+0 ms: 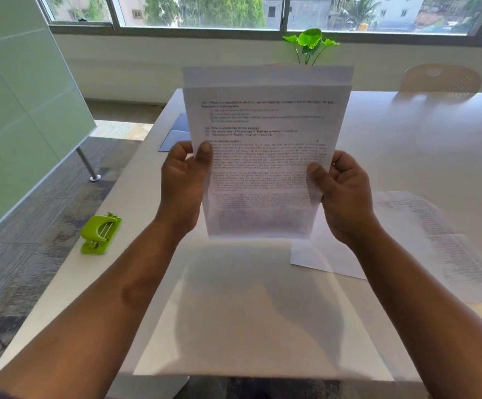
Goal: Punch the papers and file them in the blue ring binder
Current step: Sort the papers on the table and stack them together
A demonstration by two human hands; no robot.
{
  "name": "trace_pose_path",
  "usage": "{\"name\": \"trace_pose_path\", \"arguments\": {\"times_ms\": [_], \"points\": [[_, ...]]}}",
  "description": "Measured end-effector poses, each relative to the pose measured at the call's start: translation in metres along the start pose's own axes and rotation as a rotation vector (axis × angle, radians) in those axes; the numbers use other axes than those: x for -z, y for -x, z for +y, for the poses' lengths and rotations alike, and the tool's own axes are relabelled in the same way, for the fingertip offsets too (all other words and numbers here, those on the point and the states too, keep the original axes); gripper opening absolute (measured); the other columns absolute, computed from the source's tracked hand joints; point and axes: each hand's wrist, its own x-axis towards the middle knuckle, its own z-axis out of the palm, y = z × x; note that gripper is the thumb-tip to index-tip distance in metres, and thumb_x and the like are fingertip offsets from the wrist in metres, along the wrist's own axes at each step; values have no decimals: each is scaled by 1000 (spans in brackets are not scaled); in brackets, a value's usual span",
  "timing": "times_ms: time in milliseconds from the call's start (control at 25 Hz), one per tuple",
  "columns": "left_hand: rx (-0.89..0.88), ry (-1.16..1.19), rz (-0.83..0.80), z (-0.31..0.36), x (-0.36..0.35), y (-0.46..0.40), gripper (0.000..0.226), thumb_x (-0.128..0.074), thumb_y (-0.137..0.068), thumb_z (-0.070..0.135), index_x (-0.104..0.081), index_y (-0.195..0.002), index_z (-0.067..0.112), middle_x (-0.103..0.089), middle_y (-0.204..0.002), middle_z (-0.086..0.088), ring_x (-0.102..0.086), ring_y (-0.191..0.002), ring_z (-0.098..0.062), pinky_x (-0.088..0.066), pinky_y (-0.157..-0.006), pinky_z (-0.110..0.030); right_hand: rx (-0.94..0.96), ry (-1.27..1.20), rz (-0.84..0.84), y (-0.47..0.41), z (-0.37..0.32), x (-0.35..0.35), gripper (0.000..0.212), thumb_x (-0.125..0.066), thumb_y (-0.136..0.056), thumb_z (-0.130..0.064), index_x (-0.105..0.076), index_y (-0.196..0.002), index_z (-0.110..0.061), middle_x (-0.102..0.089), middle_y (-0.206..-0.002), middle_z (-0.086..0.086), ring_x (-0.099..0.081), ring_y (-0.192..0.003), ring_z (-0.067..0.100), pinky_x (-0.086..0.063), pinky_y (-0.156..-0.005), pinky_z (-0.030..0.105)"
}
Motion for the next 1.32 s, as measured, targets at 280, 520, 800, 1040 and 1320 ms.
{"name": "trace_pose_path", "arguments": {"times_ms": [280,520,800,1040,1320], "points": [[118,-160,-138,-21,9,8,27,-65,-98,28,-66,-123,19,-75,-116,6,-73,-102,-19,-62,-89,-40,-152,163,-52,8,25,-3,18,-73,-91,-6,-75,-105,-16,-78,-110,3,-74,-102,28,-58,-94,54],[98,-213,-100,-21,14,4,24,-67,-96,33,-67,-118,27,-74,-116,8,-73,-99,-18,-62,-86,-36,-151,182,-95,7,26,-7,18,-74,-91,-7,-75,-104,-19,-79,-108,0,-75,-98,25,-61,-89,48],[153,-212,-163,-33,18,13,21,-68,-95,30,-70,-116,27,-77,-111,10,-74,-97,-18,-62,-86,-39,-218,221,-92,12,42,-5,25,-77,-87,-6,-75,-99,-28,-78,-106,-2,-75,-98,23,-63,-86,45],[219,-210,-144,-43,23,15,24,-69,-95,29,-71,-117,21,-77,-114,4,-74,-100,-23,-61,-89,-45,-266,248,-117,16,57,-3,29,-77,-89,-10,-74,-117,-18,-76,-114,4,-71,-106,30,-60,-91,53],[248,-265,-135,-53,22,15,15,-60,-102,27,-72,-110,30,-77,-109,6,-73,-99,-25,-60,-84,-42,-302,260,-177,15,53,7,30,-75,-89,-14,-72,-119,-14,-76,-116,4,-72,-107,29,-59,-93,54]]}}
